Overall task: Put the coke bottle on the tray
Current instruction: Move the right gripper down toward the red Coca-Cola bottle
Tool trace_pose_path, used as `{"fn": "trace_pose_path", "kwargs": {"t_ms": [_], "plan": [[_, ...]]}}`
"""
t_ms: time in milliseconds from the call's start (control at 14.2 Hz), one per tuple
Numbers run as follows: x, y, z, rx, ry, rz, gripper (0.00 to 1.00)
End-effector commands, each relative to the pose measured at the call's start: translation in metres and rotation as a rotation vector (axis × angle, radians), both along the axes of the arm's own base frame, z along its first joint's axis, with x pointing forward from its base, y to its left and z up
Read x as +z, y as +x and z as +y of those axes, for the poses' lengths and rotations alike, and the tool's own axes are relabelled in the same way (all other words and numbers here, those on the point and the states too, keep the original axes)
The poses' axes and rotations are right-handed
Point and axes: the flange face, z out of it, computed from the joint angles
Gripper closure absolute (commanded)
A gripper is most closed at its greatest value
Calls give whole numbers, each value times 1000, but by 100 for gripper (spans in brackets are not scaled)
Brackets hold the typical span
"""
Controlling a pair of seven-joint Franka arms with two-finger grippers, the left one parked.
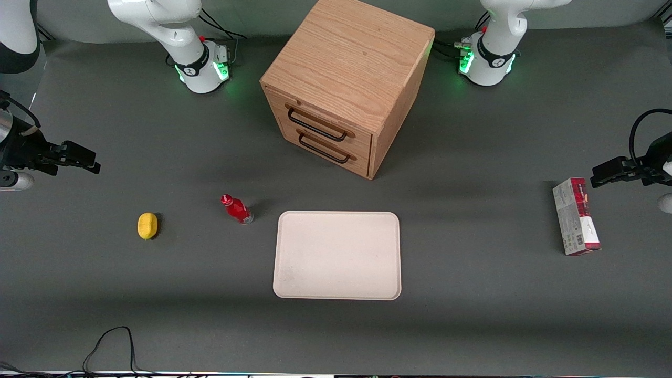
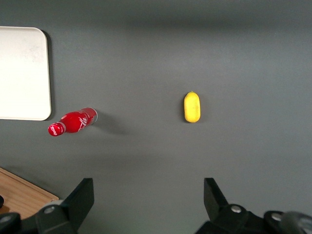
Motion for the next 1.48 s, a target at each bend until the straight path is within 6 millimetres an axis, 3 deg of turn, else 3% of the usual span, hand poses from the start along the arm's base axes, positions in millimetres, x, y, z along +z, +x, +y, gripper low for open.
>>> {"fn": "trace_pose_path", "kwargs": {"t_ms": [0,282,493,775,845,986,1197,1408], "plan": [[6,-1,-1,2,-17,8,0],[4,-2,10,21,-17,32,0],[0,-6,62,17,-20,48,0],[-7,-13,170,42,-15,23,0],[-8,-15,186,45,-11,4,0],[-14,-13,201,63,-6,-9,0],[-25,-5,206,64,12,-19,0],[-61,2,209,61,21,-26,0]]}}
